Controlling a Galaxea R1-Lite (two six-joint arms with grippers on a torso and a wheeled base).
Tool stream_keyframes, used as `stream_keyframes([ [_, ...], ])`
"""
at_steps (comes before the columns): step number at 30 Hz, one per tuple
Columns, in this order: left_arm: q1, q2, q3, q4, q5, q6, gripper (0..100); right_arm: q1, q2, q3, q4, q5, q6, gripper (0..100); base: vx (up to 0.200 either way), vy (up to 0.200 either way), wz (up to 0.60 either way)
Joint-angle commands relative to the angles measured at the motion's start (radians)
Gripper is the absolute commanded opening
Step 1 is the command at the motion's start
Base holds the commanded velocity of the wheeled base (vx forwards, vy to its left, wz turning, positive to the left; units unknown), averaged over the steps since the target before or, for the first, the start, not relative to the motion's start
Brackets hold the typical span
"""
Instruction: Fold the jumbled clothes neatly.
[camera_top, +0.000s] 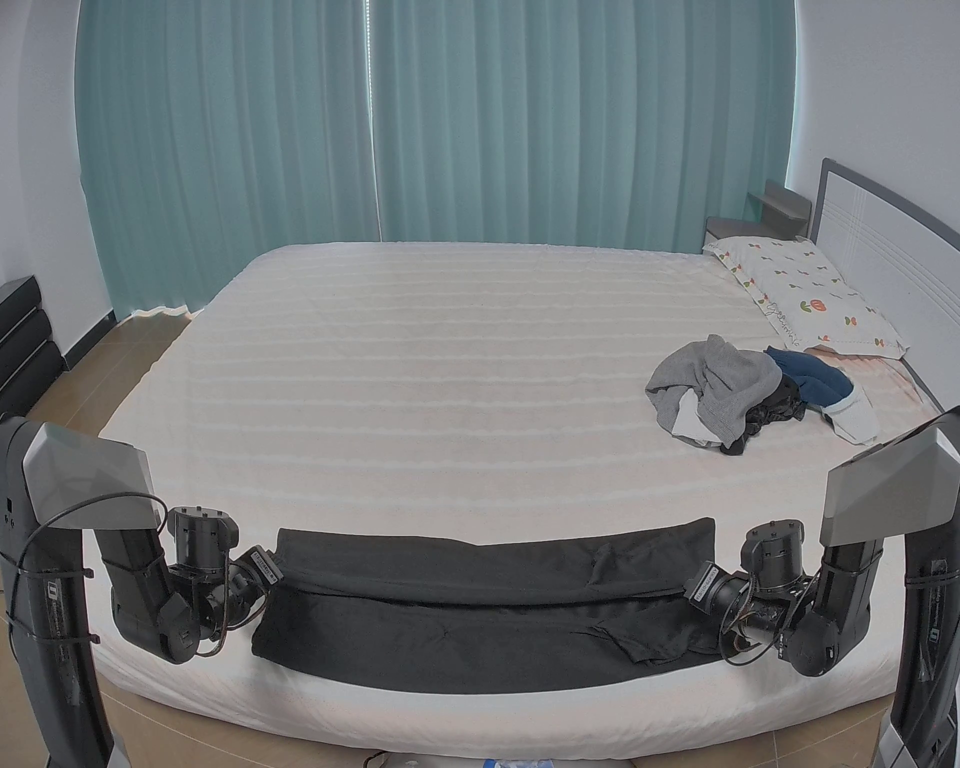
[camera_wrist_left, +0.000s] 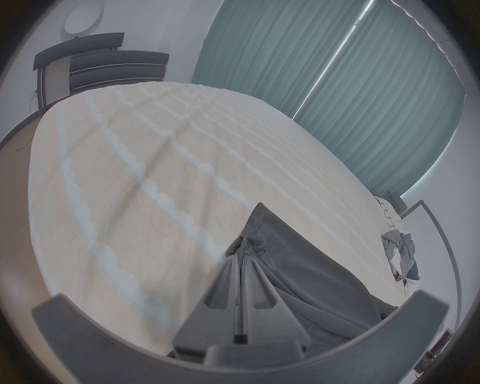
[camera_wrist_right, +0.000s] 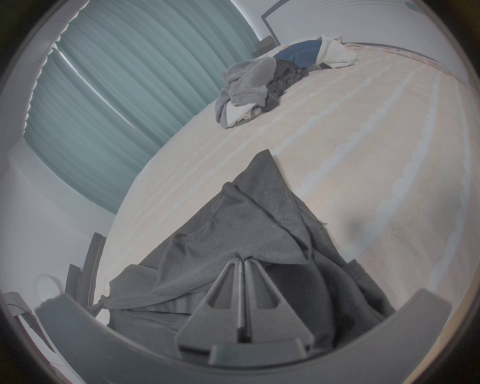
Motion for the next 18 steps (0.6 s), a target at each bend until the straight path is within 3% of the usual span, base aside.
stream_keyframes([
  [1, -0.001, 0.011, 0.005, 0.0, 0.0, 0.0, 0, 0.005, 0.008, 0.005, 0.0, 0.0, -0.001, 0, 0.0, 0.0, 0.0],
  [4, -0.001, 0.011, 0.005, 0.0, 0.0, 0.0, 0, 0.005, 0.01, 0.005, 0.0, 0.0, -0.001, 0, 0.0, 0.0, 0.0],
  [5, -0.001, 0.011, 0.009, 0.0, 0.0, 0.0, 100, 0.007, 0.014, 0.005, 0.0, 0.0, -0.001, 0, 0.0, 0.0, 0.0],
  [13, -0.003, 0.002, 0.022, 0.0, 0.0, 0.0, 100, 0.007, 0.018, 0.011, 0.001, 0.003, -0.002, 0, 0.0, 0.0, 0.0],
  [14, -0.001, 0.0, 0.022, 0.0, 0.0, -0.002, 100, 0.007, 0.014, 0.012, 0.001, 0.003, -0.002, 100, 0.0, 0.0, 0.0],
  [18, 0.005, -0.014, 0.022, 0.0, 0.0, -0.002, 100, 0.007, -0.022, 0.019, 0.0, 0.002, -0.002, 100, 0.0, 0.0, 0.0],
])
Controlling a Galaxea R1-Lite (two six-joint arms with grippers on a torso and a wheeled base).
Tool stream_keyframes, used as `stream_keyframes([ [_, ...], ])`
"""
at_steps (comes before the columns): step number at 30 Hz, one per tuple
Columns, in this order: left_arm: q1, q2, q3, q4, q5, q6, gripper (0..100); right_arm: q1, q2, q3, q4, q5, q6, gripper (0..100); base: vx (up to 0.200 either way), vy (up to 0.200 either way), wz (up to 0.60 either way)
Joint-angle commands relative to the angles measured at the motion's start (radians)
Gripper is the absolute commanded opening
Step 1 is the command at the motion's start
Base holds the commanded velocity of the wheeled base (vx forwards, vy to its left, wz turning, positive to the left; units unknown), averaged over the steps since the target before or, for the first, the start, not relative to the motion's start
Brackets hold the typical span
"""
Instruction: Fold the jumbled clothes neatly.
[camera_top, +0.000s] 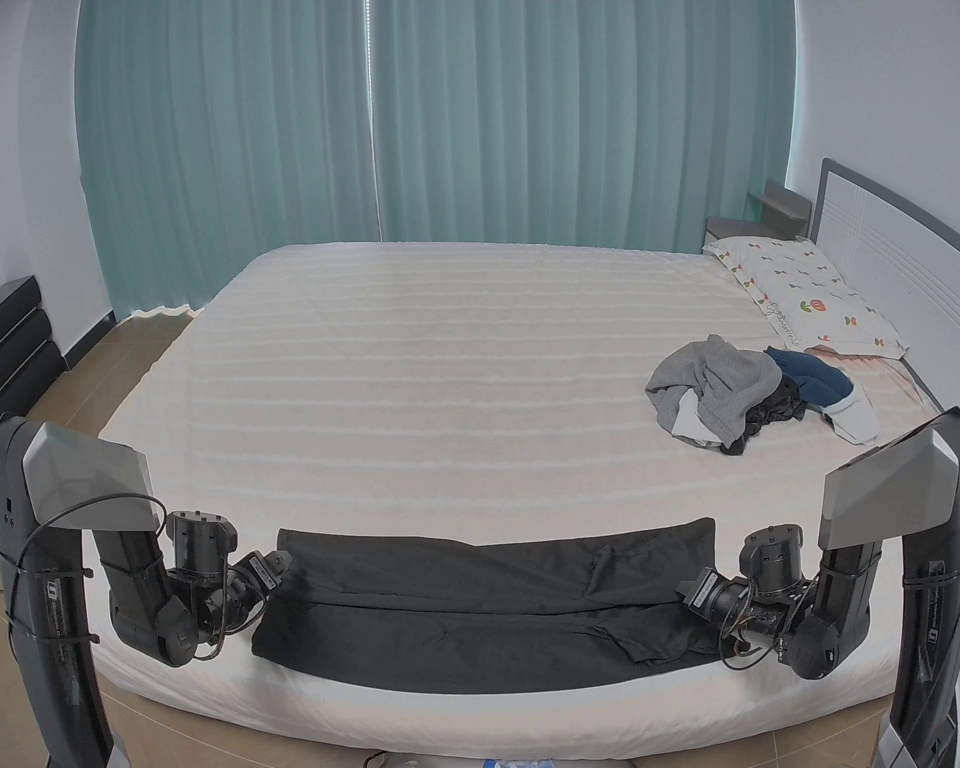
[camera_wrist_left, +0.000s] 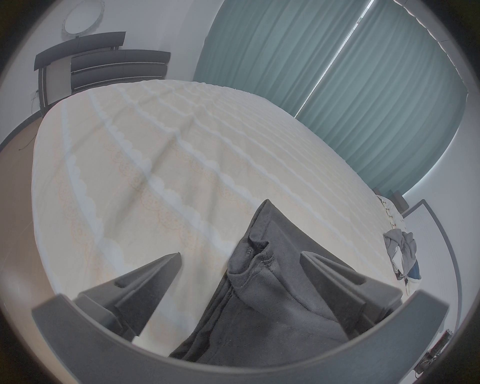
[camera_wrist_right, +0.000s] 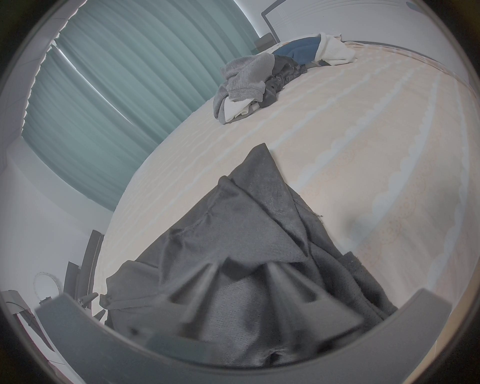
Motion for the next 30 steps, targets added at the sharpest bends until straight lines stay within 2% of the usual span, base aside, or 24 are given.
stream_keyframes([
  [1, 0.007, -0.02, -0.002, 0.0, -0.001, -0.004, 100, 0.0, -0.059, 0.012, 0.0, -0.001, 0.0, 100, 0.0, 0.0, 0.0],
  [6, 0.022, -0.044, -0.022, 0.0, -0.004, -0.019, 100, -0.041, -0.165, 0.008, 0.012, -0.001, -0.006, 100, 0.0, 0.0, 0.0],
  [10, 0.033, -0.066, -0.056, 0.0, -0.007, -0.077, 100, -0.092, -0.201, -0.003, 0.014, 0.014, -0.012, 100, 0.0, 0.0, 0.0],
  [14, 0.033, -0.066, -0.114, 0.027, -0.024, -0.105, 100, -0.125, -0.163, -0.028, 0.009, 0.108, 0.002, 100, 0.0, 0.0, 0.0],
  [15, 0.033, -0.066, -0.114, 0.027, -0.024, -0.105, 100, -0.125, -0.163, -0.028, 0.009, 0.108, 0.002, 100, 0.0, 0.0, 0.0],
  [20, 0.05, -0.023, -0.22, 0.092, -0.049, -0.105, 100, -0.164, -0.105, -0.065, 0.003, 0.157, 0.064, 100, 0.0, 0.0, 0.0],
  [24, 0.043, 0.055, -0.3, 0.121, -0.066, -0.085, 100, -0.181, -0.068, -0.092, -0.001, 0.252, 0.127, 100, 0.0, 0.0, 0.0],
  [30, 0.03, 0.129, -0.34, 0.118, -0.067, -0.037, 100, -0.201, -0.019, -0.111, -0.005, 0.277, 0.132, 100, 0.0, 0.0, 0.0],
])
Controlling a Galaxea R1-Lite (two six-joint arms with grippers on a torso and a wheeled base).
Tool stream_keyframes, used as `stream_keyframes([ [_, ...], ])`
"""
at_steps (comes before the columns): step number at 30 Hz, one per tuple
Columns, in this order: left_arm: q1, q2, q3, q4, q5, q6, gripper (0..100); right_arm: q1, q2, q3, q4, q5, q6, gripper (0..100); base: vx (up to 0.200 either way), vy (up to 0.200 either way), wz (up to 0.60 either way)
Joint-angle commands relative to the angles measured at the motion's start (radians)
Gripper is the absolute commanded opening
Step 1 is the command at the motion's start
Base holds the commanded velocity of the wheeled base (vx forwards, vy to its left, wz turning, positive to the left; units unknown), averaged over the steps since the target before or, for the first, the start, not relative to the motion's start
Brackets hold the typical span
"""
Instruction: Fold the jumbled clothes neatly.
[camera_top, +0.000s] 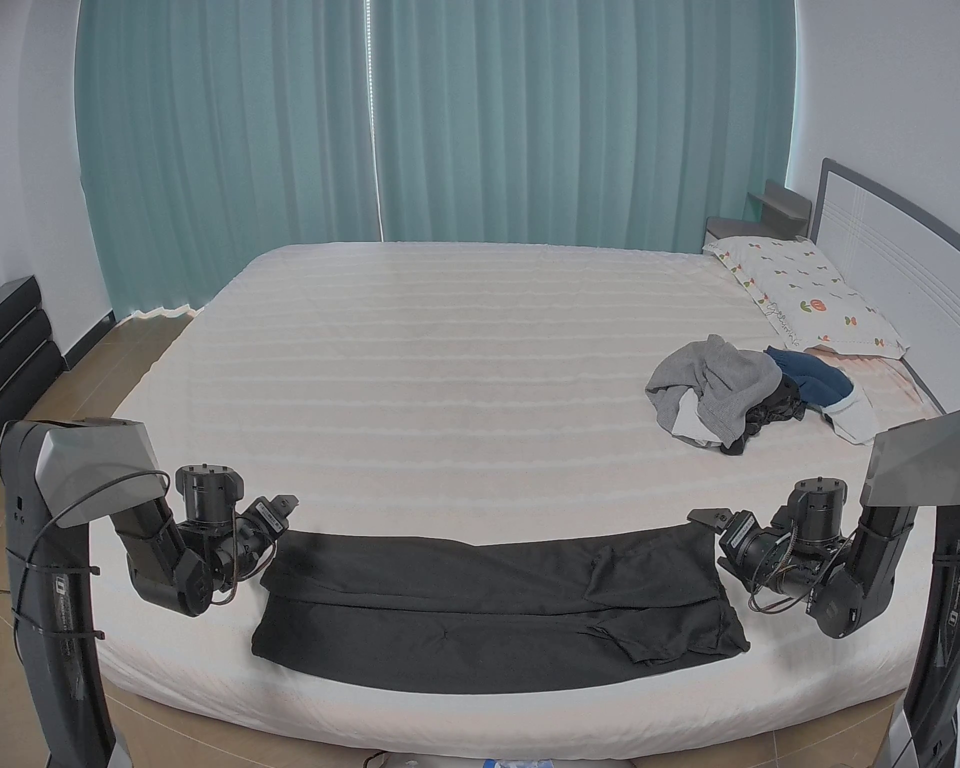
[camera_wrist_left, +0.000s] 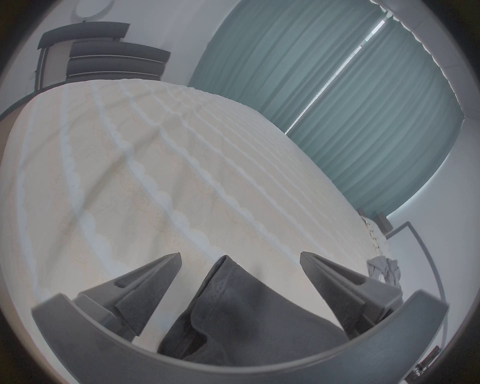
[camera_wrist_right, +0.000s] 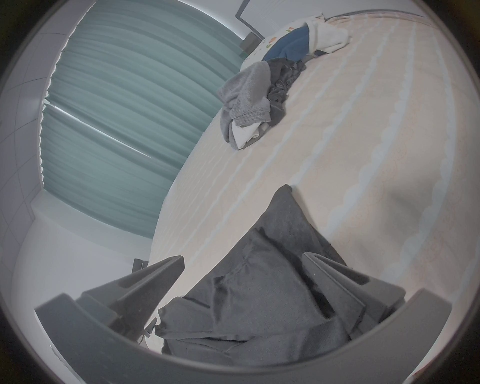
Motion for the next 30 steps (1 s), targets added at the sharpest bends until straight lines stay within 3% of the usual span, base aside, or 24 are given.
stream_keyframes([
  [1, -0.008, 0.085, -0.045, 0.002, -0.002, 0.032, 100, -0.02, 0.066, -0.028, -0.002, 0.007, 0.003, 100, 0.0, 0.0, 0.0],
  [5, -0.017, 0.091, -0.055, 0.002, -0.002, 0.036, 100, -0.018, 0.087, -0.037, -0.004, 0.006, 0.005, 100, 0.0, 0.0, 0.0],
  [6, -0.019, 0.093, -0.055, 0.0, 0.0, 0.038, 0, -0.018, 0.089, -0.037, -0.004, 0.006, 0.005, 100, 0.0, 0.0, 0.0],
  [13, -0.022, 0.108, -0.045, -0.019, 0.015, 0.041, 0, -0.029, 0.102, -0.039, -0.047, 0.0, 0.008, 100, 0.0, 0.0, 0.0],
  [19, -0.019, 0.108, -0.041, -0.027, 0.077, -0.002, 0, -0.035, 0.124, -0.065, -0.062, -0.002, 0.006, 100, 0.0, 0.0, 0.0],
  [30, -0.019, 0.105, -0.039, -0.027, 0.08, -0.019, 0, -0.035, 0.156, -0.126, -0.051, -0.008, 0.0, 100, 0.0, 0.0, 0.0],
])
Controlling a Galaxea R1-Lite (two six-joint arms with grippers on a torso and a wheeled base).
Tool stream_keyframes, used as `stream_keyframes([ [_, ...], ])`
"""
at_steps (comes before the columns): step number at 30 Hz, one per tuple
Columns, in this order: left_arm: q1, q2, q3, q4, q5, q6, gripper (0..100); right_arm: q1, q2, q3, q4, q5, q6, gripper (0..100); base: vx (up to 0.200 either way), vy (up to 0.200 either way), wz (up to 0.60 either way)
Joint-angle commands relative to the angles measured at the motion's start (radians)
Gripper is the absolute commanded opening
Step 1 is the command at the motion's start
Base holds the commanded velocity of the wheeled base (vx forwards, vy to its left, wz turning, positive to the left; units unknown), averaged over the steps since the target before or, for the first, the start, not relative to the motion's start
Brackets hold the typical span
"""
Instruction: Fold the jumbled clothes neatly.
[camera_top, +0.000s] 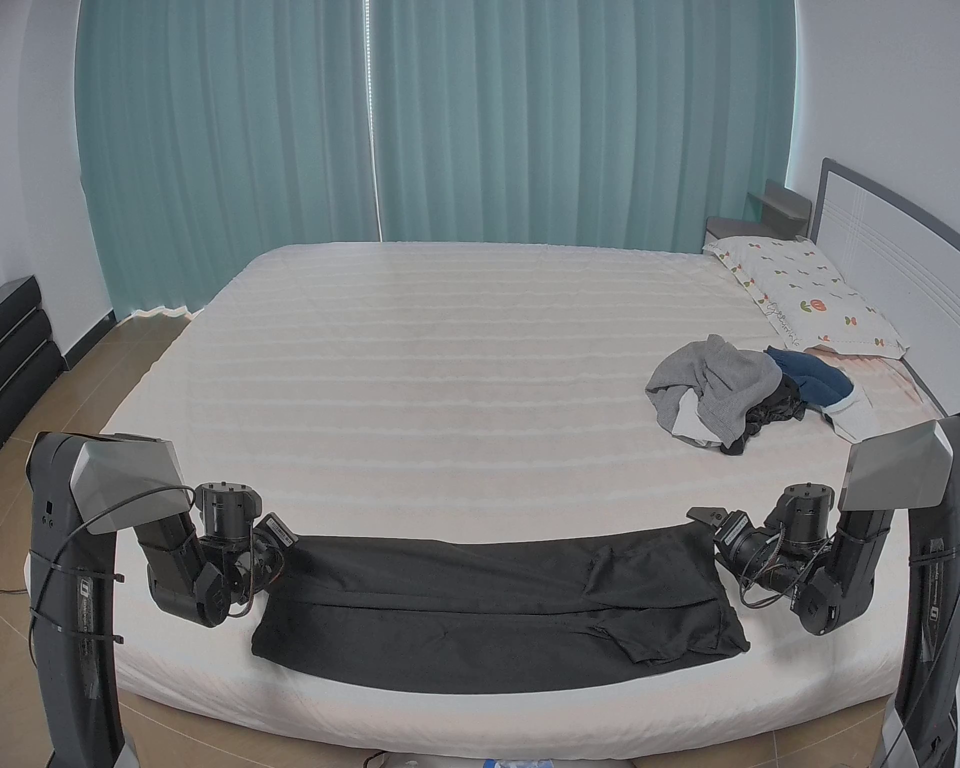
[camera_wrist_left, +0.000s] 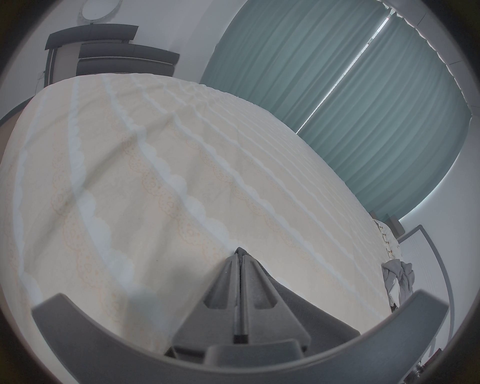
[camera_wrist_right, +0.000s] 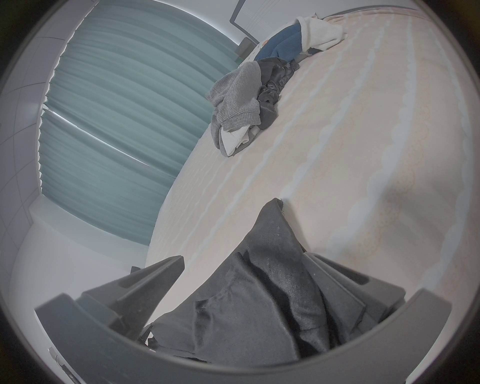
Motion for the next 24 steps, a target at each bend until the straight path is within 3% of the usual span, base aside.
stream_keyframes([
  [1, -0.001, -0.001, 0.0, -0.001, 0.001, 0.0, 0, 0.001, 0.015, -0.029, 0.009, 0.0, -0.001, 100, 0.0, 0.0, 0.0],
  [8, -0.002, -0.001, 0.002, 0.001, 0.001, 0.001, 0, 0.001, 0.035, -0.041, 0.009, -0.001, -0.024, 100, 0.0, 0.0, 0.0],
  [9, -0.002, -0.001, 0.002, 0.001, -0.001, 0.001, 0, 0.001, 0.039, -0.043, 0.009, -0.001, -0.027, 0, 0.0, 0.0, 0.0],
  [14, -0.004, -0.002, 0.007, 0.005, 0.001, 0.006, 0, 0.001, 0.044, -0.043, 0.009, -0.003, -0.047, 0, 0.0, 0.0, 0.0],
  [15, -0.004, -0.002, 0.011, 0.002, 0.001, 0.007, 100, 0.001, 0.044, -0.043, 0.009, -0.004, -0.047, 0, 0.0, 0.0, 0.0],
  [24, -0.004, -0.004, 0.017, -0.002, 0.001, 0.006, 100, -0.042, 0.039, -0.043, 0.002, -0.011, -0.048, 0, 0.0, 0.0, 0.0],
])
